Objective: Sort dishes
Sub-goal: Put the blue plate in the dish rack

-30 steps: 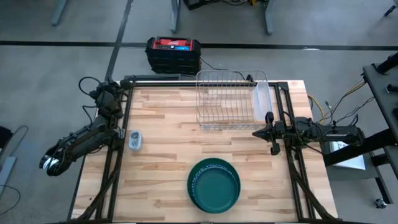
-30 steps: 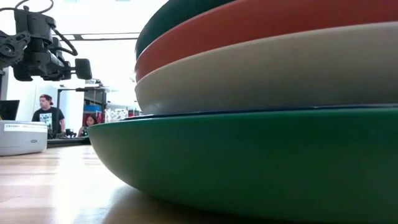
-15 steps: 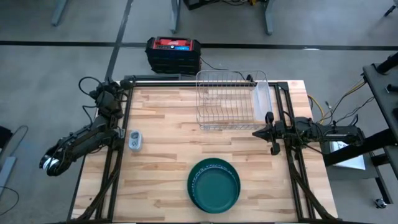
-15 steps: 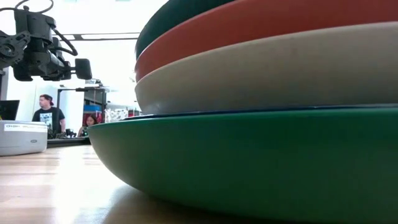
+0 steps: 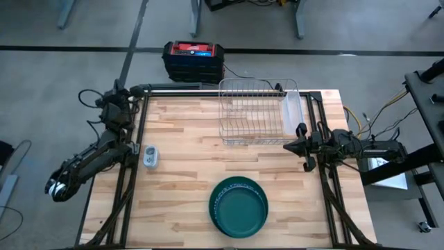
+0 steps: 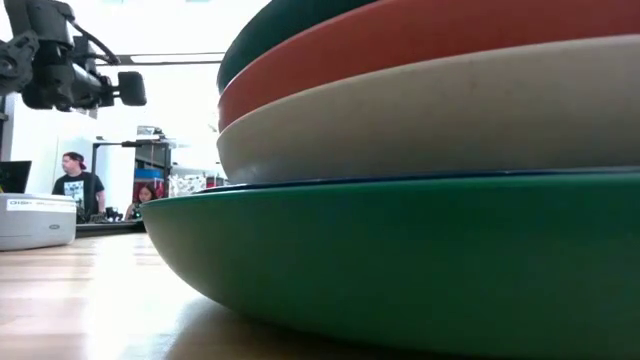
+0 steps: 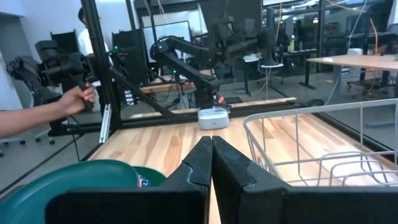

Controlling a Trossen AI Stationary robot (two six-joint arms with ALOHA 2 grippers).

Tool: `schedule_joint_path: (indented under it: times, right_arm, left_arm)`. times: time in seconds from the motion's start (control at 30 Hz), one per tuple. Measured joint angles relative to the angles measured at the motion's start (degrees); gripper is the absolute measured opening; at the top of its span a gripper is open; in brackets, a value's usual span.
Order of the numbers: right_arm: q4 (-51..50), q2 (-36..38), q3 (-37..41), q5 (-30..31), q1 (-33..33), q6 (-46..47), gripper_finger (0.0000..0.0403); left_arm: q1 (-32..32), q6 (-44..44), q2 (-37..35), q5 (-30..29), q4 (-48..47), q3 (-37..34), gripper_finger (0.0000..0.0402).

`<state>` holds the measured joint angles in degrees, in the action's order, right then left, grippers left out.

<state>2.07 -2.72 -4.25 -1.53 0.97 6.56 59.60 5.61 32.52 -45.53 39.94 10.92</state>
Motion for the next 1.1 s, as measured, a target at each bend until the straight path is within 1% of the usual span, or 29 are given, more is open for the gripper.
schedule_joint_path:
  times: [0.1, 0.17, 0.2, 0.23, 0.27, 0.3, 0.4, 0.47, 0.5, 0.53, 0.57, 0.67, 0.73, 0.77, 0.8, 0.87, 0.9, 1.0, 1.1]
  right_arm:
    - [0.0, 0.0, 0.0, 0.2, -0.06, -0.19, 0.0]
    - [0.0, 0.0, 0.0, 1.57, -0.13, 0.04, 0.0]
    - [-0.01, 0.0, 0.0, 2.37, -0.13, 0.29, 0.0]
    - [-0.02, 0.0, 0.0, 3.15, -0.13, 0.38, 0.0]
    - [-0.02, 0.0, 0.0, 3.41, -0.13, 0.24, 0.0]
    - [-0.02, 0.0, 0.0, 3.53, -0.13, -0.25, 0.0]
    - [0.01, 0.0, 0.0, 3.6, -0.13, -1.47, 0.0]
    - [0.2, 0.0, -0.02, 3.59, -0.13, -1.51, 0.0]
    - [0.24, 0.0, -0.04, 3.53, -0.13, -1.5, 0.0]
    - [0.24, 0.0, -0.04, 3.31, -0.13, -1.52, 0.0]
    - [0.24, 0.0, -0.04, 3.17, -0.13, -1.54, 0.0]
    - [0.25, 0.0, -0.04, 3.12, -0.13, -1.57, 0.0]
    - [0.43, 0.0, -0.04, 3.1, -0.13, -1.61, 0.0]
    - [0.78, 0.0, -0.04, 3.1, -0.13, -1.66, 0.0]
    - [1.35, 0.0, -0.04, 3.12, -0.15, -1.88, 0.0]
    - [2.99, 0.0, -0.07, 3.12, -0.15, -3.1, 0.0]
    - [3.69, 0.0, -0.09, 2.98, -0.13, -2.76, 0.0]
    - [4.1, 0.0, -0.09, 2.58, -0.13, 5.8, 0.0]
    - [4.08, -0.17, -0.09, 2.57, 0.16, 6.48, 0.0]
  left_arm:
    - [-1.42, 0.93, -0.64, -0.18, -4.32, 2.88, 0.0007]
    - [-3.28, -2.44, -1.3, 0.78, -9.62, 4.99, 0.0007]
    - [-4.48, -4.55, -1.76, 2.85, -12.4, 6.19, 0.0007]
    - [-5.8, -6.42, -2.26, 6.68, -15.01, 7.45, 0.0007]
    - [-7.07, -7.96, -2.57, 12.75, -17.05, 8.82, 0.0007]
    - [-8.19, -8.22, -2.59, 20.17, -18.43, 10.18, 0.0007]
    - [-11.12, -5.65, -2.39, 45.35, -22.88, 14.39, 0.0006]
    - [-13.24, -7.38, -1.79, 58.39, -23.71, 16.58, 0.0007]
    - [-14.38, -8.74, -1.55, 62.13, -23.68, 17.22, 0.0007]
    - [-15.8, -9.73, -1.29, 63.84, -23.82, 17.65, 0.0007]
    - [-17.43, -10.6, -1.11, 64.08, -23.84, 17.95, 0.0007]
    - [-23.44, -12.44, -0.66, 63.95, -24.07, 18.09, 0.0007]
    - [-29.25, -12.68, -0.1, 63.86, -22.28, 16.57, 0.0007]
    - [-32.69, -12.04, 0.31, 62.37, -20.76, 15.56, 0.0007]
    - [-36.27, -10.7, 0.83, 59.23, -19.01, 14.54, 0.0006]
    - [-43.74, -7.0, 2.21, 48.37, -15.39, 12.7, 0.0007]
    - [-47.58, -4.97, 3.04, 41.71, -13.61, 11.95, 0.0007]
    - [-57.83, -0.58, 6.22, 21.5, -8.44, 10.99, 0.0007]
    - [-64.86, 2.0, 9.75, 5.44, -4.85, 11.0, 0.0007]
